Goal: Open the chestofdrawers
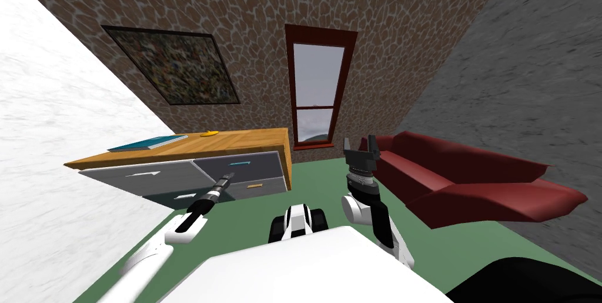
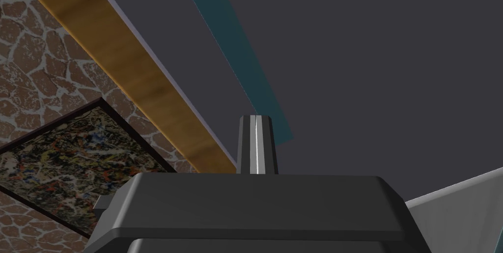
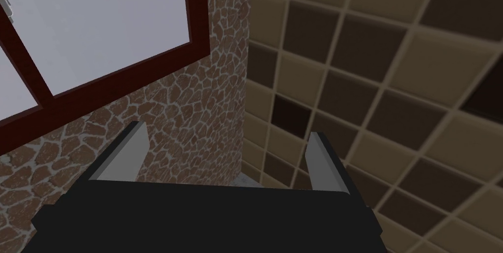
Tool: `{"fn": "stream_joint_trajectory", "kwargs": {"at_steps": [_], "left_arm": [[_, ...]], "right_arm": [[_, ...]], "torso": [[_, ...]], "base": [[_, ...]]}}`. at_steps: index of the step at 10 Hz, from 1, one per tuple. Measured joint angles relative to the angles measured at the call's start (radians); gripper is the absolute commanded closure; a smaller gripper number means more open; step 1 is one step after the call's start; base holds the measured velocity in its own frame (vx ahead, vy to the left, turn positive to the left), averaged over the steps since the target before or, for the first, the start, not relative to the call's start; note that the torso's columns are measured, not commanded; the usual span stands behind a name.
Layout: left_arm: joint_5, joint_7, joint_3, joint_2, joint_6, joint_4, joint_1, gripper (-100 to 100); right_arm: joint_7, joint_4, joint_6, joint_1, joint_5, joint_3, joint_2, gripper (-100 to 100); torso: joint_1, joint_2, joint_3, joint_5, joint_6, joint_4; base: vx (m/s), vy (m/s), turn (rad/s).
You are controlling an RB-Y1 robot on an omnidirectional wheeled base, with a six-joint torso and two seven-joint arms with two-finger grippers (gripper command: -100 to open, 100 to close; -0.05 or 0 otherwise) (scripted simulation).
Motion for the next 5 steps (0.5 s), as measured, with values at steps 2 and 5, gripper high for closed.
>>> {"fn": "stream_joint_trajectory", "kwargs": {"at_steps": [2,5], "left_arm": [[-0.008,0.03,0.016,0.019,-0.035,0.046,-0.003,100],[-0.028,0.085,0.041,0.062,-0.077,0.111,-0.025,-100]], "right_arm": [[0.0,0.0,0.0,0.0,0.0,0.0,0.0,0],[0.0,0.0,0.0,0.0,0.0,0.0,0.0,0]], "torso": [[0.003,-0.003,-0.001,0.001,-0.001,-0.001],[0.004,-0.003,-0.002,0.001,-0.001,-0.001]], "base": [[-0.039,-0.079,-0.067],[0.014,-0.041,-0.051]]}}
